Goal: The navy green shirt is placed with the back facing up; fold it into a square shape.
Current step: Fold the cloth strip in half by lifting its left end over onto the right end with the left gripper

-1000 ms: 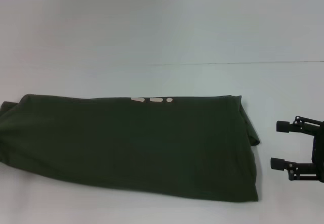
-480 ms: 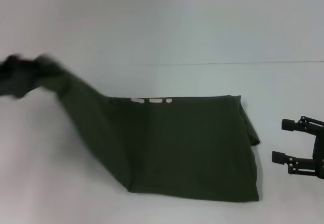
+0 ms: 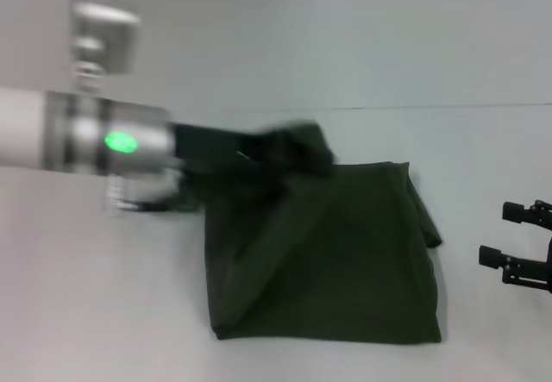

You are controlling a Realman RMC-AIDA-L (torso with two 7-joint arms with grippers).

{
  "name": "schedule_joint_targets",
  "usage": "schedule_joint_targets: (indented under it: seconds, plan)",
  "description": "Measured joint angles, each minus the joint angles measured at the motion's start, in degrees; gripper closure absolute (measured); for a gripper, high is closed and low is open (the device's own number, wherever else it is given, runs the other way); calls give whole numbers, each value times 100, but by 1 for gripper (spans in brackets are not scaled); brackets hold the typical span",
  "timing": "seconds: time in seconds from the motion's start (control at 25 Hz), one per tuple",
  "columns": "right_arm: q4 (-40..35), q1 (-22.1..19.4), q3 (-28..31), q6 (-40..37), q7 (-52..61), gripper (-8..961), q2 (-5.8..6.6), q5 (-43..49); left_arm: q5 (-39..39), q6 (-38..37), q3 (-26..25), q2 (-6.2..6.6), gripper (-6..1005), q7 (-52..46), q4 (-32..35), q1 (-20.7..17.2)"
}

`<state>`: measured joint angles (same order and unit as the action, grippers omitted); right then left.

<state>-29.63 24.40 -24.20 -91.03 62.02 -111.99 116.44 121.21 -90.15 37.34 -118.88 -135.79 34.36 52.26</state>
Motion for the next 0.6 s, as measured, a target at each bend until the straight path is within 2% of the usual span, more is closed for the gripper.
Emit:
schedule_joint_targets:
  seconds: [0.16,0.28,0.44,0.6]
  plan:
    - [7,-12,36,152,131,62,-7,7,39,869,1043,-202,971,-19,-222,319]
    - [10,-17,38,225,212,63,-7,11,44,1260,1490,-321,970,-53,-259,406]
    - [10,-17,33,292,273,63,-6,17,47,1620,1729,-454,970,-68,-422,436]
    - [10,-4,0,395,311,63,-5,19,33,1792,1746,-503,968,-70,-651,452]
